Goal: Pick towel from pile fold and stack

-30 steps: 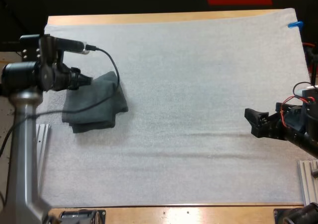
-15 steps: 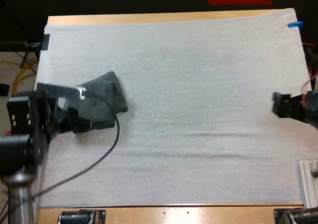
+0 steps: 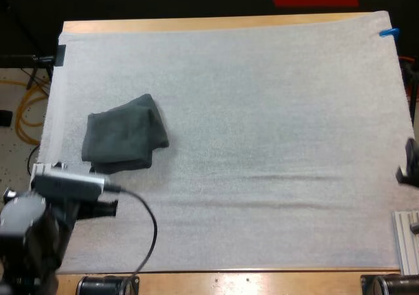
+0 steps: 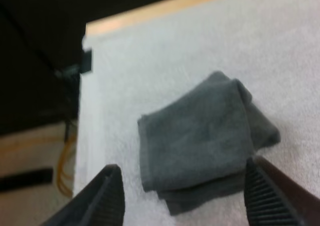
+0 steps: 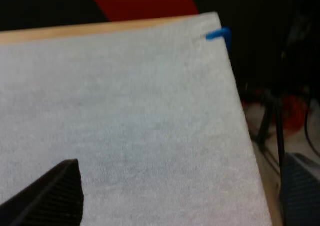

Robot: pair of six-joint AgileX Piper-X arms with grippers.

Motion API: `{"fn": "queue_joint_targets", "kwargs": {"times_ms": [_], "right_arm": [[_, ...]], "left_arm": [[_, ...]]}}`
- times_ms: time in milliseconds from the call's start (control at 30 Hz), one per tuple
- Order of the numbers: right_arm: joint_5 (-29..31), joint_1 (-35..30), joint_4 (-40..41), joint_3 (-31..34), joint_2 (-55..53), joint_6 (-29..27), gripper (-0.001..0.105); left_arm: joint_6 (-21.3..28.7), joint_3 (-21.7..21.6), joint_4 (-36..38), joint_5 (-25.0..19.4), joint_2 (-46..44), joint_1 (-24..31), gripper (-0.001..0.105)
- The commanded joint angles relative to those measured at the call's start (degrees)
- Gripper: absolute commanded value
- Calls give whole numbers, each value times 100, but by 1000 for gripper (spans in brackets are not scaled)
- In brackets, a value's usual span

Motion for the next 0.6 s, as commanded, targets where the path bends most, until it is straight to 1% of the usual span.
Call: {"fn": "queue_joint_targets", "kwargs": {"times_ms": [0,167,233,267,433,467,500,567], "right_arm": [[13,-27,2,145,-485,-74,77],[13,-27,39,490,-1776,-47,77],[13,-27,200,533,-2302,75,77],[13,-27,260,531,-2413,89,77],[13,-37,756,526,-3459,99,77],[23,-34,878,467,-3446,99,77],[114,-31,1214,320,-3377,97,77],[137,-23,1373,283,-3354,81,77]], "left_arm": [[65,25,-43,-173,-319,-23,51],[67,24,118,-161,-1239,-23,51],[67,24,372,-162,-1744,-23,51],[67,24,434,-162,-1887,-23,51],[67,13,1233,-164,-3002,-23,51],[67,12,1353,-178,-3101,-23,51],[67,10,1599,-175,-3336,-23,51],[60,-48,2071,-177,-3469,-21,51]]}}
